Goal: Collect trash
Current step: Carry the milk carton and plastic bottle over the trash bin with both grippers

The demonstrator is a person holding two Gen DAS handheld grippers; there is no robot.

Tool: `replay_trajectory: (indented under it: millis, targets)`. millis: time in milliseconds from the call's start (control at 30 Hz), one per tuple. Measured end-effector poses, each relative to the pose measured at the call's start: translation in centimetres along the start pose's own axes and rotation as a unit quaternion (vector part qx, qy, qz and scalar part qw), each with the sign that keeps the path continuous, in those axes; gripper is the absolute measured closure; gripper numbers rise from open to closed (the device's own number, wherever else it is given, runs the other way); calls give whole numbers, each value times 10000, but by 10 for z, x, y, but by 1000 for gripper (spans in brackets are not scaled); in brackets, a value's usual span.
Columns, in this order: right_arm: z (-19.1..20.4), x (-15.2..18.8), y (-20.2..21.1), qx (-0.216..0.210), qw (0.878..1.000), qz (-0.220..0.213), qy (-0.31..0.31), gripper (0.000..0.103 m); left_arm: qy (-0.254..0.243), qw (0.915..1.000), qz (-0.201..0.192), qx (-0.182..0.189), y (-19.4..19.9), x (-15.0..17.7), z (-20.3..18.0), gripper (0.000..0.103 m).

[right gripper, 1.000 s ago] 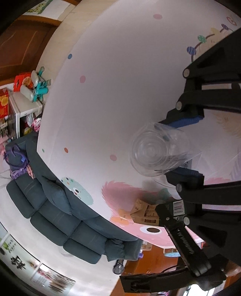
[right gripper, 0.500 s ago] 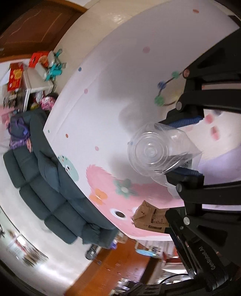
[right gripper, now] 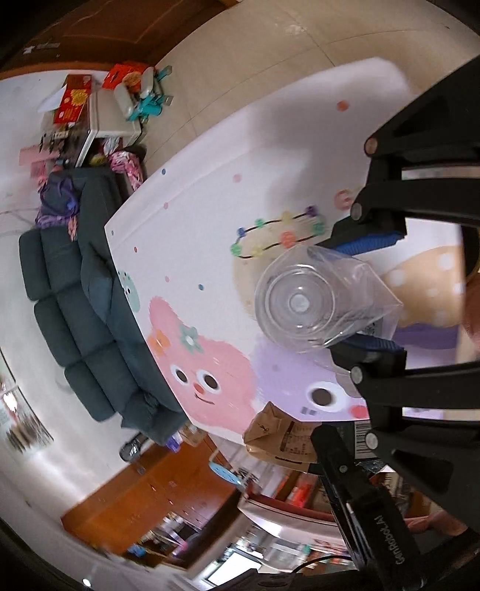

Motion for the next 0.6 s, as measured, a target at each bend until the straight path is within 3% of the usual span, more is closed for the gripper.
replay_trajectory:
  millis: [333,600]
  targets:
    - [5,70,54,-217,9976,320,567,65,243,9995,174,-138,43,104,-8,58]
    - [5,132,61,-217,9938,813,726,65,304,9986,420,-88,46,159,-5,58]
Point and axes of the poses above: each gripper's, at about its wrist camera, not at the fingertips, and y roughly against the way its jaws point, z to its left, x to its underside, the point moved 9 cm from there along -y, roughly the way its jaws point, and after that the axes turned 7 degrees about -x, right-handed, at the moved point
